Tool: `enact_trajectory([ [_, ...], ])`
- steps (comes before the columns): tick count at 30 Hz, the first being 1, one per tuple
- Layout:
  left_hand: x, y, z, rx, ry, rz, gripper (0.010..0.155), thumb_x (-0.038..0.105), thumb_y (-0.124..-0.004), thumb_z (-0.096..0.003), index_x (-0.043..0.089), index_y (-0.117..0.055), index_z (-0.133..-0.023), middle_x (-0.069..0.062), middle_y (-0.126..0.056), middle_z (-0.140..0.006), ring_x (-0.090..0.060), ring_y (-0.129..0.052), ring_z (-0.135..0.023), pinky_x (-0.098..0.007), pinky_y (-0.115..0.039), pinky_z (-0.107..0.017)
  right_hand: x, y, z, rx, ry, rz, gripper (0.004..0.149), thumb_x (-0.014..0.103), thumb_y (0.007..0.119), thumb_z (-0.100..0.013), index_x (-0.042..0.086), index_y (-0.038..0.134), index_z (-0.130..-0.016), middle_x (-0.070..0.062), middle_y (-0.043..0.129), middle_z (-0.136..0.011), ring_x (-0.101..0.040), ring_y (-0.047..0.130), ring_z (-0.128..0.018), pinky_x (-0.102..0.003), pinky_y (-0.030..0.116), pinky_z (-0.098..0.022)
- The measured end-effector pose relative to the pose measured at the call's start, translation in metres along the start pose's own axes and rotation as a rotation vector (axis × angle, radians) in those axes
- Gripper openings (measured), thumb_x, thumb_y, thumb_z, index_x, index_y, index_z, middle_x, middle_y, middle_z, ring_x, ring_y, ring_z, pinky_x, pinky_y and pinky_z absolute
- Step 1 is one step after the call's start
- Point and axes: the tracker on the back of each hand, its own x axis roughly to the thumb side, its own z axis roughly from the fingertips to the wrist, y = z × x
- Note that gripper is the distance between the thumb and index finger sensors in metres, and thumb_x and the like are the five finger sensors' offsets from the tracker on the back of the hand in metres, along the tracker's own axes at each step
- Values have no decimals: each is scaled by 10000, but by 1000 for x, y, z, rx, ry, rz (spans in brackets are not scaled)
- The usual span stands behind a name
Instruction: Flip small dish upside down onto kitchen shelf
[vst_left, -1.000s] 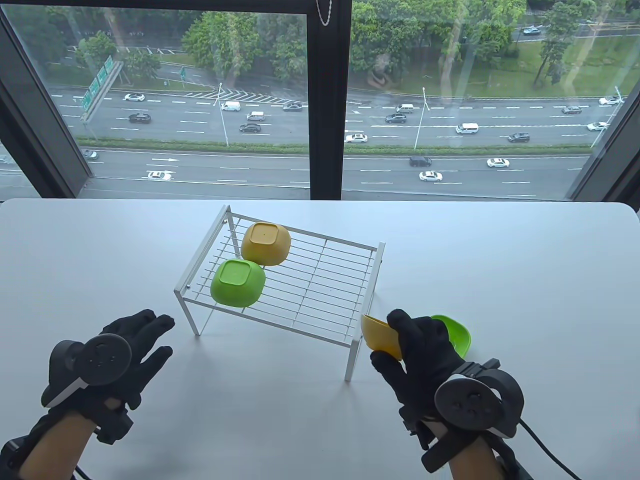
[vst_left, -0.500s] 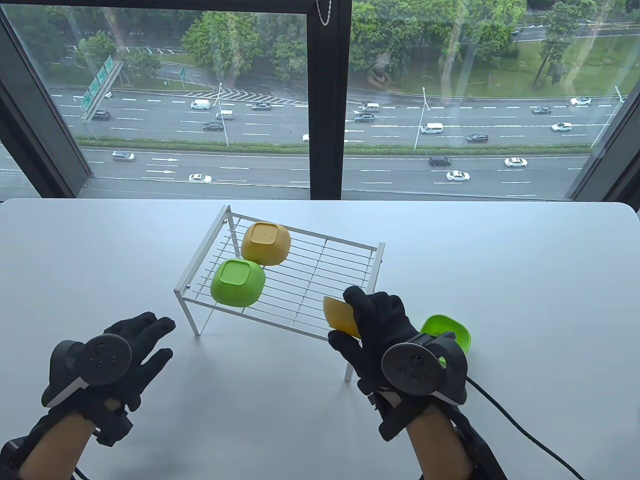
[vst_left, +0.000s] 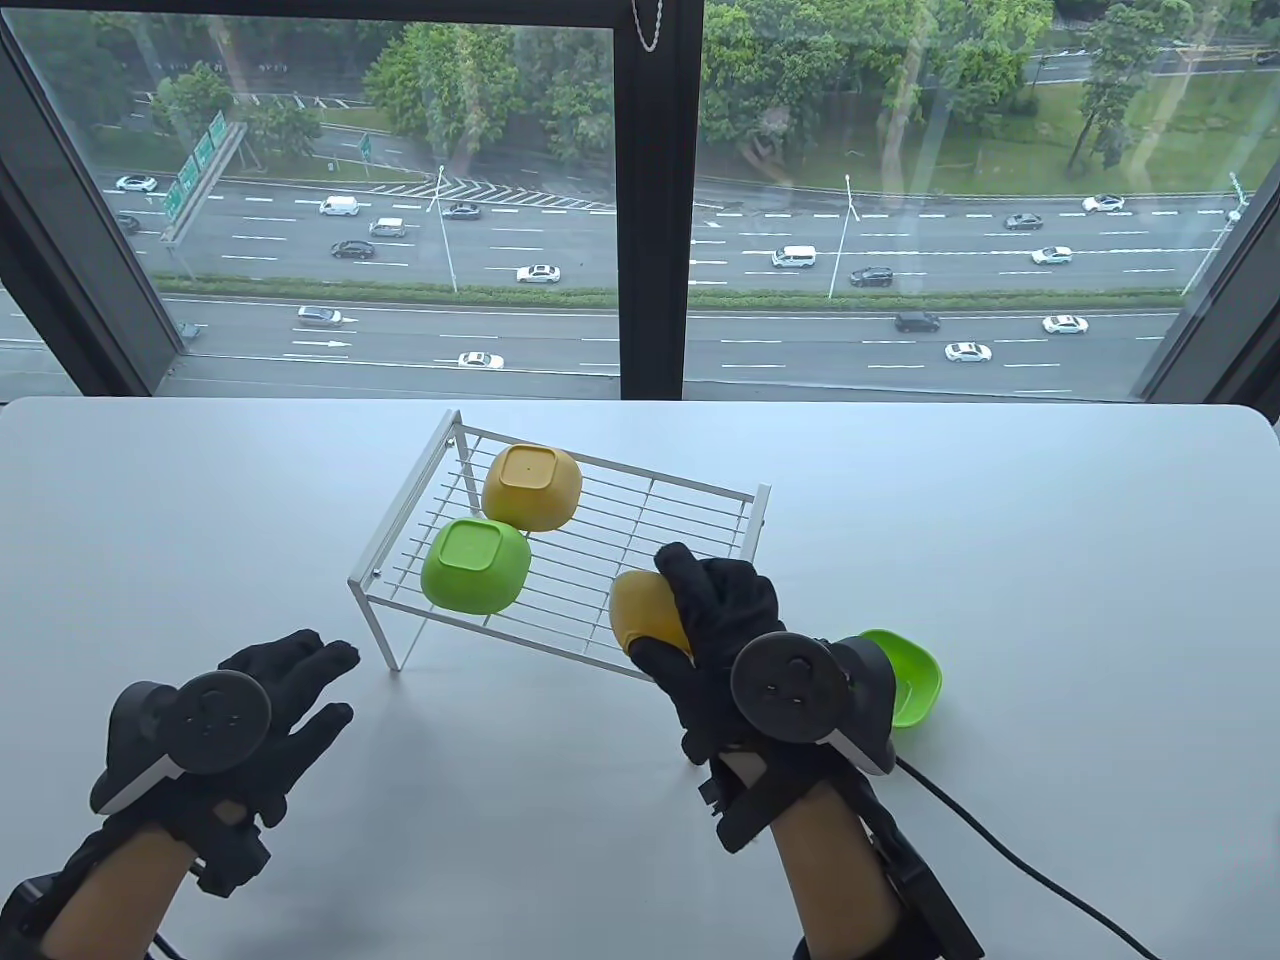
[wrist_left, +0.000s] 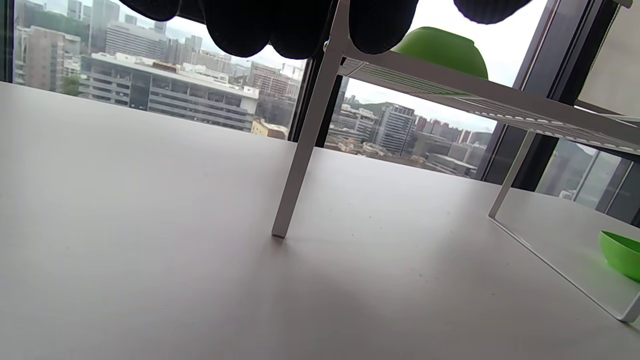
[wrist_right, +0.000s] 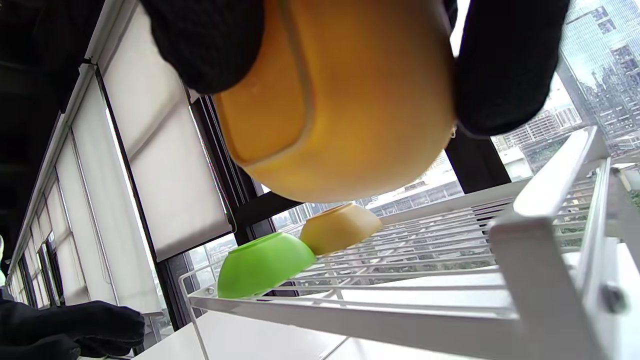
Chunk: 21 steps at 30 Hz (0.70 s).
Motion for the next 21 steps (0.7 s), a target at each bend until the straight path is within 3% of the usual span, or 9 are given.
enact_trajectory([
  [9,1,-1,1,-8,-16,1,662,578,-613,-463,323,-620,-1074,-78,-588,-1171,-411,-630,-1035,-686,-546,-759,6,37,-42,151,80,34,729,437,797,-475,234,518,-1117,-188,514,-1061,-403,740,-806,-559,905,-482],
  [17,-3,1,0,-10,-6,25,660,579,-612,-464,323,-622,-1072,-79,-583,-1172,-412,-627,-1036,-684,-550,-758,-6,49,-55,201,168,-23,677,430,762,-487,223,574,-1103,-227,547,-1050,-437,790,-758,-562,958,-390],
  [21,-2,0,-1,-17,-12,23,661,579,-611,-465,322,-623,-1074,-82,-582,-1174,-414,-626,-1036,-683,-551,-758,-10,51,-61,224,228,10,640,438,732,-499,251,600,-1097,-244,599,-1052,-470,827,-738,-554,908,-444],
])
